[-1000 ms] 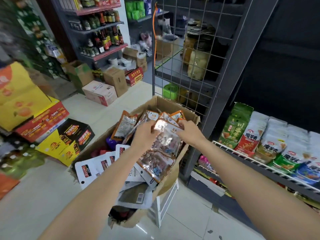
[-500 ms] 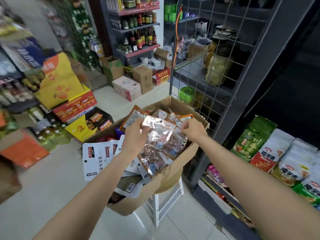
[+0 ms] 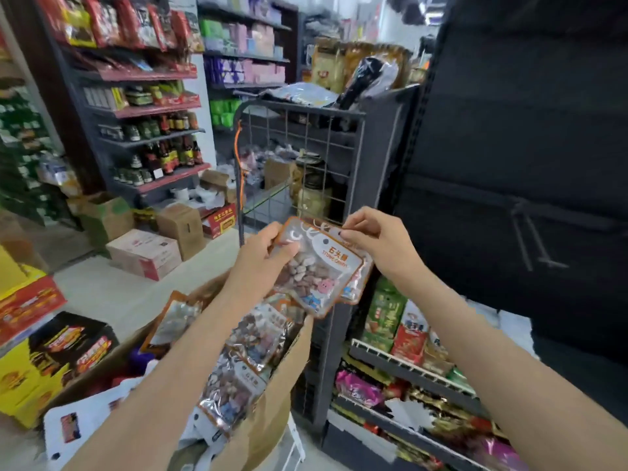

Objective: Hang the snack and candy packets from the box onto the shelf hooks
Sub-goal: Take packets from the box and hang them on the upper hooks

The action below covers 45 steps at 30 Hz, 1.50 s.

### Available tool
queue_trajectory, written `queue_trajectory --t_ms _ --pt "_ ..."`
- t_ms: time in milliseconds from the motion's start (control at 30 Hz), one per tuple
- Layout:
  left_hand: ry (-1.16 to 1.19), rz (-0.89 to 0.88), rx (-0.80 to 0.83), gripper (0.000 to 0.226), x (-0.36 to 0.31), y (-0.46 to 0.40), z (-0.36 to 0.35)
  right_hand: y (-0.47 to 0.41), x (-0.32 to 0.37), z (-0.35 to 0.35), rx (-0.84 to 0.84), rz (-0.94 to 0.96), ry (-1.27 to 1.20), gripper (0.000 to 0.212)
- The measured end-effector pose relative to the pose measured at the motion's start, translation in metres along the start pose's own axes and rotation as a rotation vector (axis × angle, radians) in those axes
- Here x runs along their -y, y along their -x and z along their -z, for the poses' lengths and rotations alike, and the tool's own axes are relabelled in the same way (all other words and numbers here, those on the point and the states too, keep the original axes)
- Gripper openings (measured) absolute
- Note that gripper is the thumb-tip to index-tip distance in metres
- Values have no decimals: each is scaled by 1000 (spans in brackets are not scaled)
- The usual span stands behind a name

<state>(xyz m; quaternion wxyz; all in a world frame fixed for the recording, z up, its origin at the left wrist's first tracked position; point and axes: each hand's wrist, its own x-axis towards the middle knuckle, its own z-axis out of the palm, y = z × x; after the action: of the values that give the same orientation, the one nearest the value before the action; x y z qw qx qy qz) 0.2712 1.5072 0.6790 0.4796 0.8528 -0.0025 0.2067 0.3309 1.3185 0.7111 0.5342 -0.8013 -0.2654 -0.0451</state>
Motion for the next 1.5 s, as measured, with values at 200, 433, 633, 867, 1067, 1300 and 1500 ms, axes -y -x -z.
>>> queue_trajectory --t_ms 200,433,633,867,1067,1300,1500 --pt "147 -162 -3 12 -90 -40 -66 26 36 107 -279 -8 -60 5" --pt "311 -223 -52 13 -192 -72 -140 36 37 206 -416 -142 -333 34" --pt "488 -85 -153 8 -243 -96 -171 11 45 268 -343 -67 -287 41" --pt "502 -144 -117 10 -290 -118 -195 -9 46 317 -769 191 -58 52" --pt "367 -194 -264 9 -312 -144 -197 -34 58 364 -875 222 84 49" --pt "205 -245 -278 5 -327 -154 -208 -58 56 377 -911 160 95 50" --pt "195 -271 -278 8 -333 -157 -211 -62 51 389 -902 204 245 50"
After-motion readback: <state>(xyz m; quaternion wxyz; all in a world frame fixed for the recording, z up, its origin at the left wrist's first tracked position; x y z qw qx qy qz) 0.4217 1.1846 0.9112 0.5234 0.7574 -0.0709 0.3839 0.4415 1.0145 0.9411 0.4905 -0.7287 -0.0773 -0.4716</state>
